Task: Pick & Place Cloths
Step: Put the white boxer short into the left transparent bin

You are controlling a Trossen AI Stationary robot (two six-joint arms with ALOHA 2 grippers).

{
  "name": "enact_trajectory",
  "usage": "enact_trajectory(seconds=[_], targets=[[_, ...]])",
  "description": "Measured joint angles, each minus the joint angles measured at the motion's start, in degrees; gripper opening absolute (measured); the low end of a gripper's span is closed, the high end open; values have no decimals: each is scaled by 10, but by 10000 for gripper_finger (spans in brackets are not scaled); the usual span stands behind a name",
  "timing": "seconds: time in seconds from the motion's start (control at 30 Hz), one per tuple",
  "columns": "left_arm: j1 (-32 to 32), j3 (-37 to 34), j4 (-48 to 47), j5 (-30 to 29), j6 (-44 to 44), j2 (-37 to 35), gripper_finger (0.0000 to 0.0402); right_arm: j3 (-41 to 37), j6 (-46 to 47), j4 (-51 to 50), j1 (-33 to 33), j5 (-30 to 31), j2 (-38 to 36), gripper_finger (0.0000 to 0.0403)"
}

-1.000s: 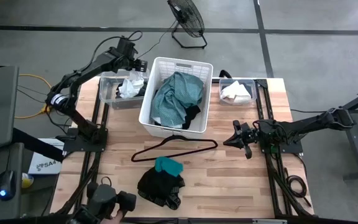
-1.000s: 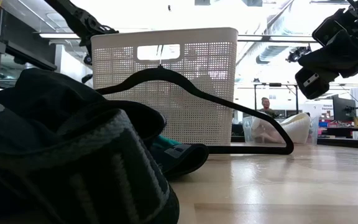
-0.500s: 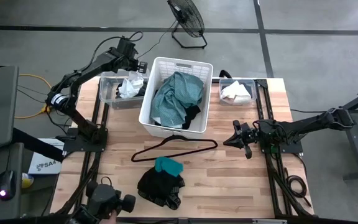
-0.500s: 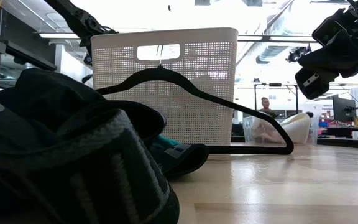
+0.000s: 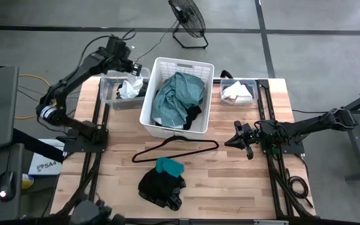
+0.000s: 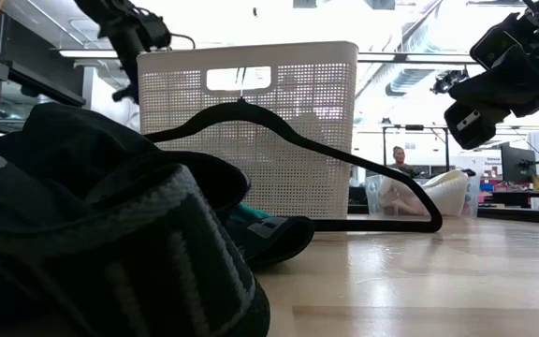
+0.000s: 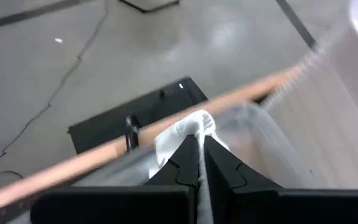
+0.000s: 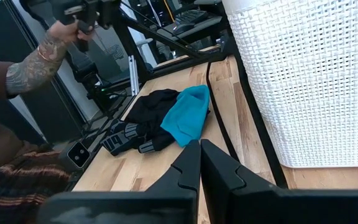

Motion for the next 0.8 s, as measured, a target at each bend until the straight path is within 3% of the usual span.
enact_trajectory(seconds=[0.2,0.43,0.6,0.8], targets=[[0,0,-135,13,24,-55,3,0,0,0,0,0,0,3],[0,-1,-261,23,24,-72,2,0,0,0,0,0,0,3],[-6,-46,-250,40,20,-71,2,0,0,0,0,0,0,3],[-8,-131,-147,47,-3,-70,1,0,0,0,0,0,0,3]])
